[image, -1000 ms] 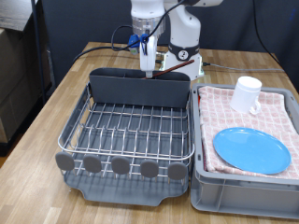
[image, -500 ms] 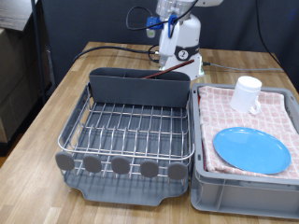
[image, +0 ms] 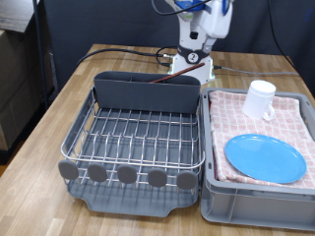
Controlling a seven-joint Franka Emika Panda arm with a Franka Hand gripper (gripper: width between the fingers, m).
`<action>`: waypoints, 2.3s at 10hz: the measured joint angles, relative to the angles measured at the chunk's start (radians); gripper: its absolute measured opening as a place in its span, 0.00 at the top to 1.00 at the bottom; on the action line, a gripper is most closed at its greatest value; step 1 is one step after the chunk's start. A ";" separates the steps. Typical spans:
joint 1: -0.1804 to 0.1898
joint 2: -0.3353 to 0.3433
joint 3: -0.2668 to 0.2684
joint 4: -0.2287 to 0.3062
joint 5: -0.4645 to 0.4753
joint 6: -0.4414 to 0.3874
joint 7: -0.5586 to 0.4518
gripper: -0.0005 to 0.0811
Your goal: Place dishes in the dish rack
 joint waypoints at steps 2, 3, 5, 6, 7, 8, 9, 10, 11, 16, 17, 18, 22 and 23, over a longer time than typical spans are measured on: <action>0.020 0.011 -0.006 0.022 0.006 -0.030 -0.041 0.01; 0.019 0.013 -0.006 0.022 -0.001 -0.016 -0.036 0.01; 0.032 0.038 -0.007 0.046 0.003 0.012 -0.096 0.01; 0.045 0.070 -0.008 0.078 0.012 0.016 -0.138 0.01; 0.058 0.108 -0.007 0.115 0.019 0.021 -0.172 0.01; 0.070 0.147 -0.002 0.153 0.025 0.022 -0.190 0.01; 0.081 0.183 0.005 0.191 0.031 0.021 -0.196 0.01; 0.091 0.218 0.013 0.230 0.038 0.020 -0.197 0.01; 0.100 0.251 0.024 0.268 0.049 0.015 -0.197 0.01; 0.122 0.368 0.051 0.350 0.115 0.143 -0.261 0.01; 0.122 0.387 0.049 0.331 0.137 0.215 -0.292 0.01; 0.122 0.405 0.046 0.311 0.157 0.277 -0.319 0.01; 0.122 0.476 0.038 0.250 0.293 0.459 -0.471 0.01; 0.123 0.493 0.040 0.236 0.372 0.505 -0.555 0.01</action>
